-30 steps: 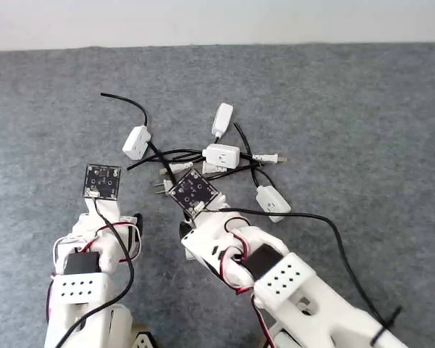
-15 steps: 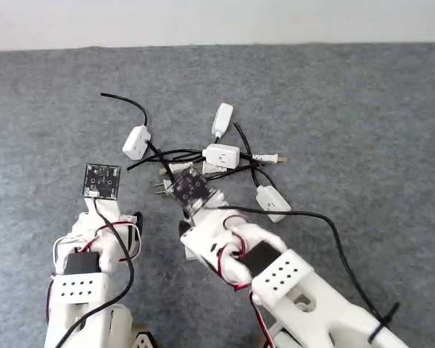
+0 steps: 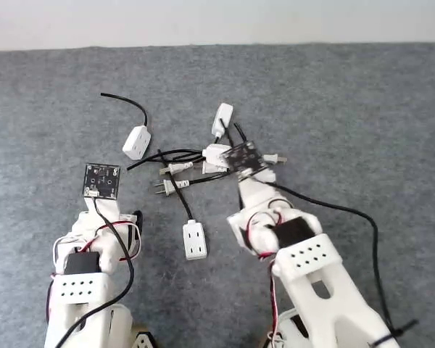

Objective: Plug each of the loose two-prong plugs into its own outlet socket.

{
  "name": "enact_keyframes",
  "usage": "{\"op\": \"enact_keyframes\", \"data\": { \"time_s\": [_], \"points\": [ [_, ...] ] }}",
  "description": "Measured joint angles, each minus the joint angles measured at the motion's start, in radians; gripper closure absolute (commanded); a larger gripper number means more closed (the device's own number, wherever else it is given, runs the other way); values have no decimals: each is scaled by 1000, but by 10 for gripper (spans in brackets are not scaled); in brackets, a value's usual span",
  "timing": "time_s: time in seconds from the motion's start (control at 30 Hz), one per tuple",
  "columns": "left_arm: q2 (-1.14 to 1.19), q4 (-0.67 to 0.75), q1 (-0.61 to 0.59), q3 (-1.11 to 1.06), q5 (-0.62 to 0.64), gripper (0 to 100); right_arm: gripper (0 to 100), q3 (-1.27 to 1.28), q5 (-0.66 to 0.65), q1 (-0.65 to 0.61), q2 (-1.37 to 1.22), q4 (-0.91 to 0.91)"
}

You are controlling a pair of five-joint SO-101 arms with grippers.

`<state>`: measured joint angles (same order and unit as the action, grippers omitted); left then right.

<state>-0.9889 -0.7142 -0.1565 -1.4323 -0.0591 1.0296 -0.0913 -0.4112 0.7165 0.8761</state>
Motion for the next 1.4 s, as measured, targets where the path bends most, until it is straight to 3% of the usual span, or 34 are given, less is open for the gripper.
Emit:
{"op": "enact_keyframes", "data": {
  "time_s": [0.47,0.73,0.97,1.13,1.4],
  "points": [
    [0,0,0,0,-2,808,990,68,-51,140,-3,61],
    [0,0,0,0,-2,807,983,-21,-74,140,-236,127],
    [0,0,0,0,-2,807,803,-140,-74,141,-439,176],
    [0,0,0,0,-2,807,845,-189,-74,147,-440,178],
    [0,0,0,0,-2,807,990,-212,-29,203,-288,206]
  ]
}}
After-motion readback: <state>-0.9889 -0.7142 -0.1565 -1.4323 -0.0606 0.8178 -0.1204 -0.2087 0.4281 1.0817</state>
